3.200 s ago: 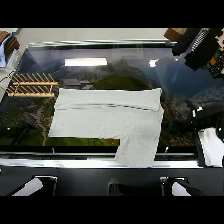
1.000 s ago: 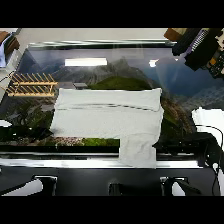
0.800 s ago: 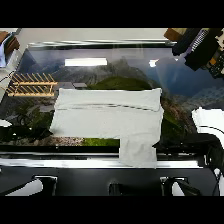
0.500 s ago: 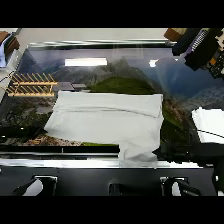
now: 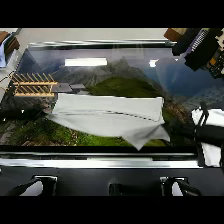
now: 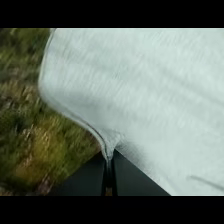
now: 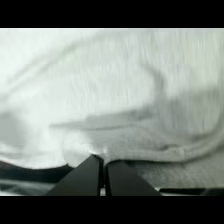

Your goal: Fold the clothes and pants, and hang the long-sleeved shirts on hangers.

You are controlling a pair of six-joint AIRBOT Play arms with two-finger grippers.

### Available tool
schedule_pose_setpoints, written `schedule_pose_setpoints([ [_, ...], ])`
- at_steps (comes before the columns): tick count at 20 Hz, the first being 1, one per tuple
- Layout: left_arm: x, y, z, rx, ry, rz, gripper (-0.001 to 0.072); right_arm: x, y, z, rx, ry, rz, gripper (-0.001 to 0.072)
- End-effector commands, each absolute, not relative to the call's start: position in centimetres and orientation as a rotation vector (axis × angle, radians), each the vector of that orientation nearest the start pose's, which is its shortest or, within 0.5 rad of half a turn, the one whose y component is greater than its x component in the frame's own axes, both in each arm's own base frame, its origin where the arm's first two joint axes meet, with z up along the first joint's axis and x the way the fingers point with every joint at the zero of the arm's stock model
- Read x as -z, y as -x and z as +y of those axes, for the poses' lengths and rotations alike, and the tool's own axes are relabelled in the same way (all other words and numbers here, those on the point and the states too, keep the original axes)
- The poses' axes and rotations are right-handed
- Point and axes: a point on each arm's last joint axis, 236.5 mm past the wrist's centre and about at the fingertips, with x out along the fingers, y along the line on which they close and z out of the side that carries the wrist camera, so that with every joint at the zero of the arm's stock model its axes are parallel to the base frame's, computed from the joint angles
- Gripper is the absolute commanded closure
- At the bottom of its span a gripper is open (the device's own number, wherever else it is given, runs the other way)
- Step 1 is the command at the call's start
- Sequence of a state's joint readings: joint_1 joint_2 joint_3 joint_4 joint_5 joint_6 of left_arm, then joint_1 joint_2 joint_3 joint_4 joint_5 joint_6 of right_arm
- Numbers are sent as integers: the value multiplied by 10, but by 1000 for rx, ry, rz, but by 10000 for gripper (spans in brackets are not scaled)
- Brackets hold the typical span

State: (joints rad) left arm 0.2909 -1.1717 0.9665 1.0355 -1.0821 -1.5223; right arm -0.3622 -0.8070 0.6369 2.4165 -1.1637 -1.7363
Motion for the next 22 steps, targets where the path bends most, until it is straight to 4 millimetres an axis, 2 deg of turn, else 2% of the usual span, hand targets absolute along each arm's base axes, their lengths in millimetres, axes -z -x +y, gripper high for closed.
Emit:
schedule_pose_setpoints([
  [1,-8,-437,-11,67,611,1137,694,-30,-379,44,-233,-815,992,675],
  [3,-7,-471,-11,69,608,1127,694,-21,-423,49,-242,-771,992,675],
  [6,-7,-512,-2,44,617,1099,694,-11,-479,31,-136,-834,958,675],
  [8,-5,-533,1,41,618,1083,694,-10,-503,23,-117,-848,944,675],
  [10,5,-543,-3,49,615,1092,694,-4,-517,20,-115,-855,944,675],
  [13,41,-541,-10,40,564,1165,694,23,-518,20,-91,-884,1000,675],
  [16,69,-537,-19,43,552,1223,692,55,-506,29,-101,-907,1106,672],
  [17,72,-537,-20,43,551,1230,657,61,-499,34,-116,-914,1147,633],
  [18,71,-537,-20,44,551,1228,529,62,-490,41,-141,-919,1189,529],
  [19,68,-538,-20,46,548,1224,340,59,-481,44,-167,-922,1225,392],
  [20,61,-537,-18,49,542,1222,212,51,-470,41,-193,-912,1262,241],
  [21,54,-537,-13,45,520,1220,172,43,-463,28,-194,-882,1271,223],
  [22,45,-536,-9,42,487,1222,170,35,-457,5,-160,-851,1258,207],
])
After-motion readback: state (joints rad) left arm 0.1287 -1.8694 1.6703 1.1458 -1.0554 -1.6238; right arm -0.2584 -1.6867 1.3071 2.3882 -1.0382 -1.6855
